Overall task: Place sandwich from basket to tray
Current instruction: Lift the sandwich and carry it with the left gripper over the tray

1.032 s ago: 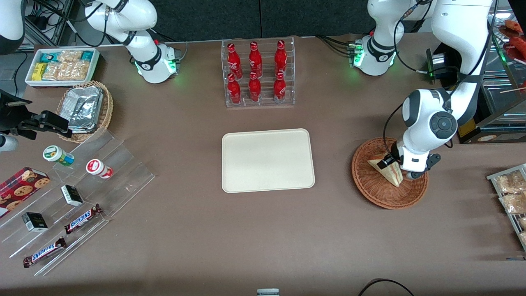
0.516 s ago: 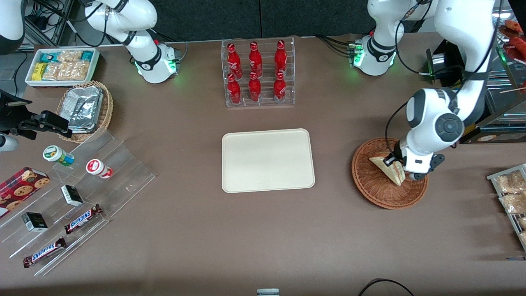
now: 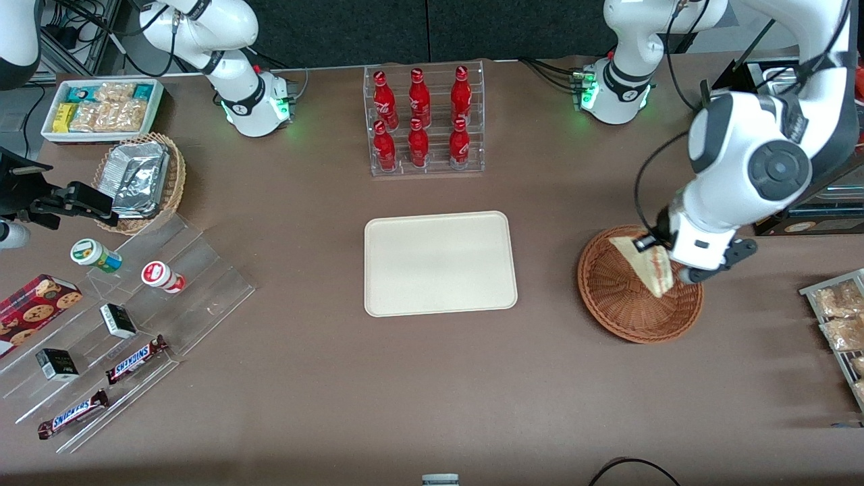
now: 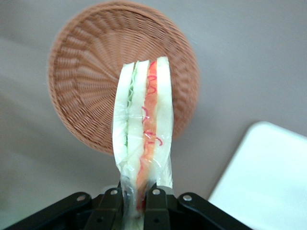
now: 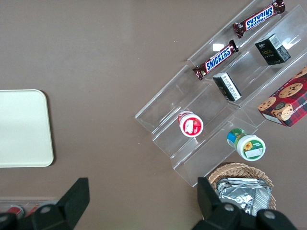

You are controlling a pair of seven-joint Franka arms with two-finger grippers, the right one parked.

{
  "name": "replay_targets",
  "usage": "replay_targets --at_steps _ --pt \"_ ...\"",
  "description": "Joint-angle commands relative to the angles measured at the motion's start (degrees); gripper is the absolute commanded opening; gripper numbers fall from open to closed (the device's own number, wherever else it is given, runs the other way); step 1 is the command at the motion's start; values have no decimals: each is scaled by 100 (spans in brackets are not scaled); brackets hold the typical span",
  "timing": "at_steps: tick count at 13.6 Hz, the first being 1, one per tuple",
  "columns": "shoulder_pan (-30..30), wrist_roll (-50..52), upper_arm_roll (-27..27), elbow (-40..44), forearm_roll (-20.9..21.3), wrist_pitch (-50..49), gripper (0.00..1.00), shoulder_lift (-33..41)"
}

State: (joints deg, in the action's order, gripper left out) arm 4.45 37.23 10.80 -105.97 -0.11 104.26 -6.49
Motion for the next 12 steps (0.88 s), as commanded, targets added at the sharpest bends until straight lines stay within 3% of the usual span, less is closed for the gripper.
replay_targets --at_steps 1,3,8,12 --pt "143 116 579 296 -50 -161 0 -238" --pt "423 380 818 550 -42 -205 0 -597" --pt "1548 829 836 1428 29 -74 0 -1731" --pt "2067 1119 819 1447 116 875 0 -2399"
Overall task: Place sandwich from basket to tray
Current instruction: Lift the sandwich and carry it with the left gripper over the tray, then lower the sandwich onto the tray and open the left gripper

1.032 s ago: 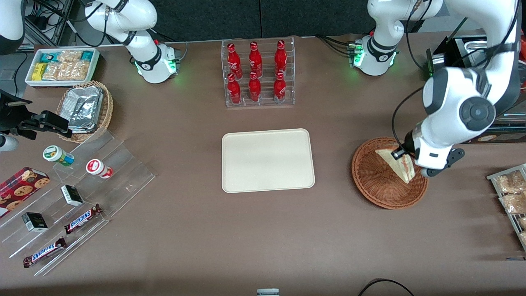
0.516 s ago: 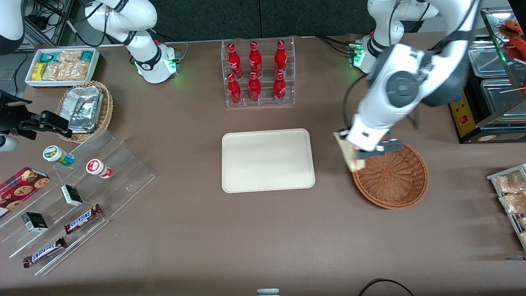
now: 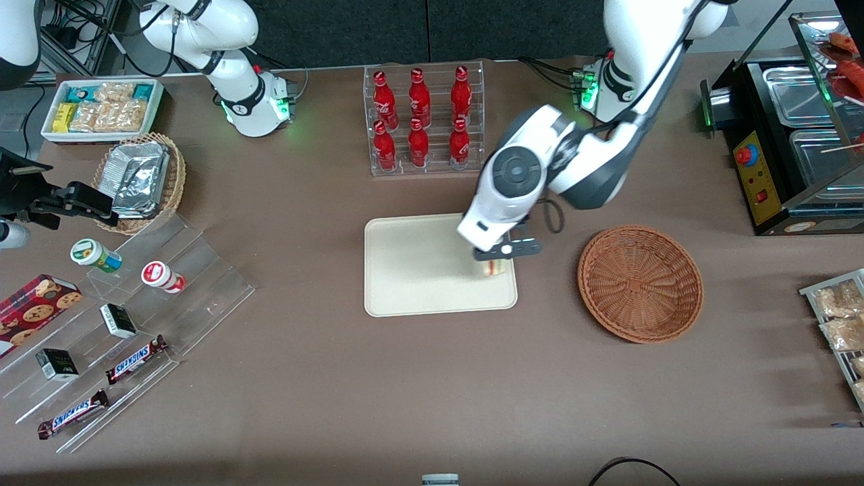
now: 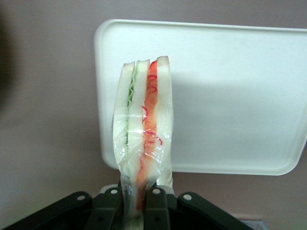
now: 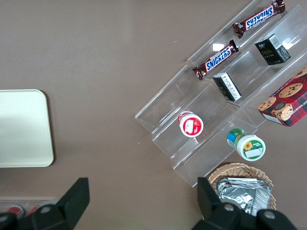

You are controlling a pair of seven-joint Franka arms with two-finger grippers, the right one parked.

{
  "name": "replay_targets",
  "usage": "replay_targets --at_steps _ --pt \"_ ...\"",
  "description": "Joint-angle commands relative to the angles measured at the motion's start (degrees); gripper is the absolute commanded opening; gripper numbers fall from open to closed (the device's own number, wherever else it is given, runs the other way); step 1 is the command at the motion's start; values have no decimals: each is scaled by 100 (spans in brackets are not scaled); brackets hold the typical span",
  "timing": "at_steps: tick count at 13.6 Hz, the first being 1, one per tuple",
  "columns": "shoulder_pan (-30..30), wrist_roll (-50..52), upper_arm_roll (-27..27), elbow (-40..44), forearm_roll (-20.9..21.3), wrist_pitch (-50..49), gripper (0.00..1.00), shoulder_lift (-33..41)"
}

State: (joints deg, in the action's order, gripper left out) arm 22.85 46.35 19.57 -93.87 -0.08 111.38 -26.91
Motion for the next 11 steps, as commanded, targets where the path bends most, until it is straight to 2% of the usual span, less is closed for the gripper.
replay_targets --at_steps 1,7,11 --pt "359 286 -59 263 262 208 0 -498" --pt "773 752 -68 290 790 806 0 -1053" --pt "975 858 -85 404 817 991 0 -1238"
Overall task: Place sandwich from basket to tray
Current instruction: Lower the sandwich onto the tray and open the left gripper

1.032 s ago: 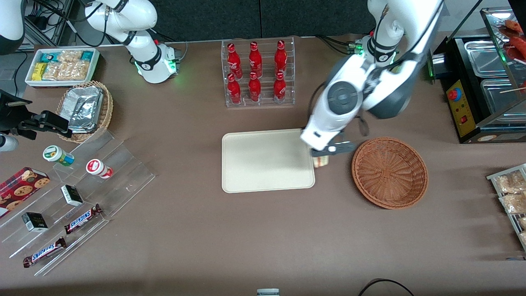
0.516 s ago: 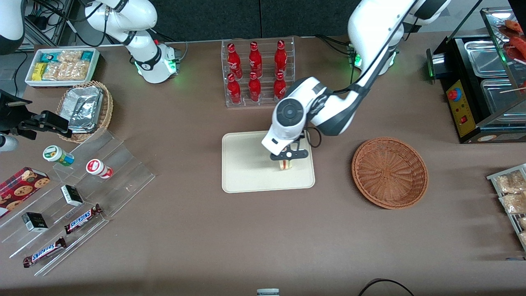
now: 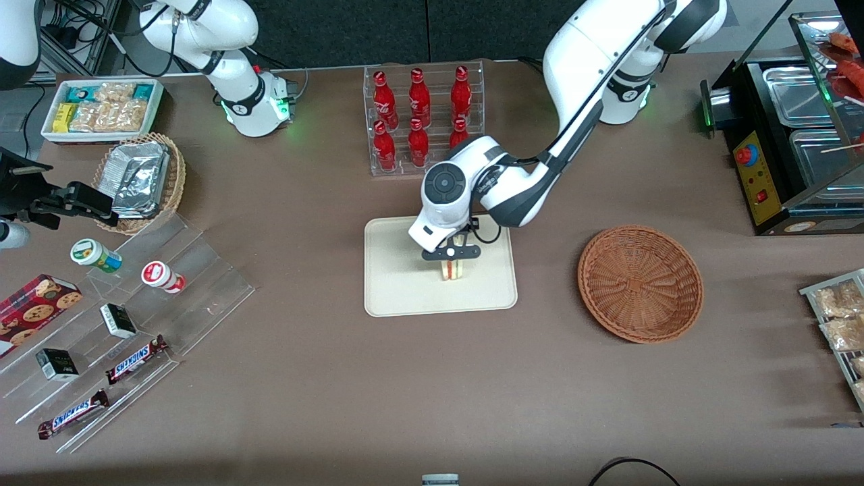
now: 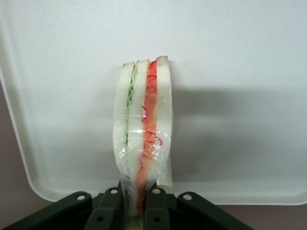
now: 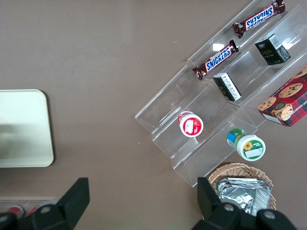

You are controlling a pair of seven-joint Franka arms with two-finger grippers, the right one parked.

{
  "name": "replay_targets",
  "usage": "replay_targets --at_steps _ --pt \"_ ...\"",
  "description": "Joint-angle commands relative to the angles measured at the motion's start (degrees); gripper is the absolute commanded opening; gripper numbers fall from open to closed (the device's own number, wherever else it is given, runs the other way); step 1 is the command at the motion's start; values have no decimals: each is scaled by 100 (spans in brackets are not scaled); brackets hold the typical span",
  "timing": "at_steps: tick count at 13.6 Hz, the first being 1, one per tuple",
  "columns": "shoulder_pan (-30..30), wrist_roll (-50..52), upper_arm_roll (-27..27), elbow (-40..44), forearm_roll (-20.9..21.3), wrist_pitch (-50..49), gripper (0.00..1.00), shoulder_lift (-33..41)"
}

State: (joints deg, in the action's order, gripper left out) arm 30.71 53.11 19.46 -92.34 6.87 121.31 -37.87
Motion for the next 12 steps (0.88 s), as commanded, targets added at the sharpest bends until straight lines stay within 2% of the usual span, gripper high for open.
replay_targets --at_steps 1,4,5,6,7,9,12 --pt "199 182 -74 269 122 7 0 -151" --pt "269 164 -83 374 139 16 0 -273" --pt "278 173 -83 418 226 16 23 -352" --pt "278 182 -74 418 349 16 71 -379" --pt "269 147 -83 418 359 16 99 -371" --pt "217 173 -83 514 350 -45 99 -292" --pt "-3 199 -74 804 254 -903 99 129"
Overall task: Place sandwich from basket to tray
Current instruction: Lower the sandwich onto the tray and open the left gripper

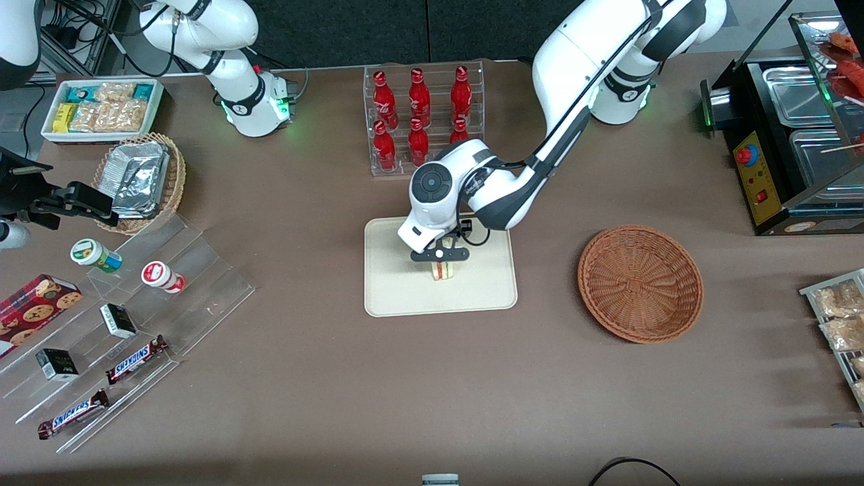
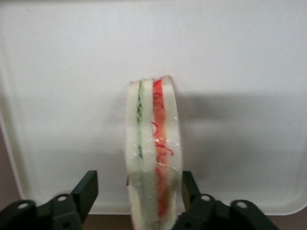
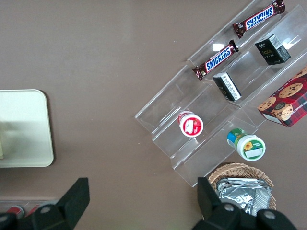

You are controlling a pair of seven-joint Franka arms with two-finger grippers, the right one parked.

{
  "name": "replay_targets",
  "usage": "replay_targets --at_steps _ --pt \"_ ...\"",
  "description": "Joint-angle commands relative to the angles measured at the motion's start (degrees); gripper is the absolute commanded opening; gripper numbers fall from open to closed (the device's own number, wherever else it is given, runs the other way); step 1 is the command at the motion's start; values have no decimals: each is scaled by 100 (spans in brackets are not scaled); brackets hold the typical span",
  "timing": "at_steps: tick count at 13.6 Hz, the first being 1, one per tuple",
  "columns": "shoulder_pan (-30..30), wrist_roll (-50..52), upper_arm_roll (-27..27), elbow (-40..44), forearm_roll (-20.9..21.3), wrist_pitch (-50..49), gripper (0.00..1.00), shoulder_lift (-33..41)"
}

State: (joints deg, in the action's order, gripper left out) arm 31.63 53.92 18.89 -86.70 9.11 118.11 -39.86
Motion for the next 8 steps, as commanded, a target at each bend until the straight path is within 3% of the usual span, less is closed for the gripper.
replay_targets --at_steps 1,8 --pt "-183 206 -17 311 3 -892 99 504" --pt "-1342 392 -17 320 -489 -2369 99 2103"
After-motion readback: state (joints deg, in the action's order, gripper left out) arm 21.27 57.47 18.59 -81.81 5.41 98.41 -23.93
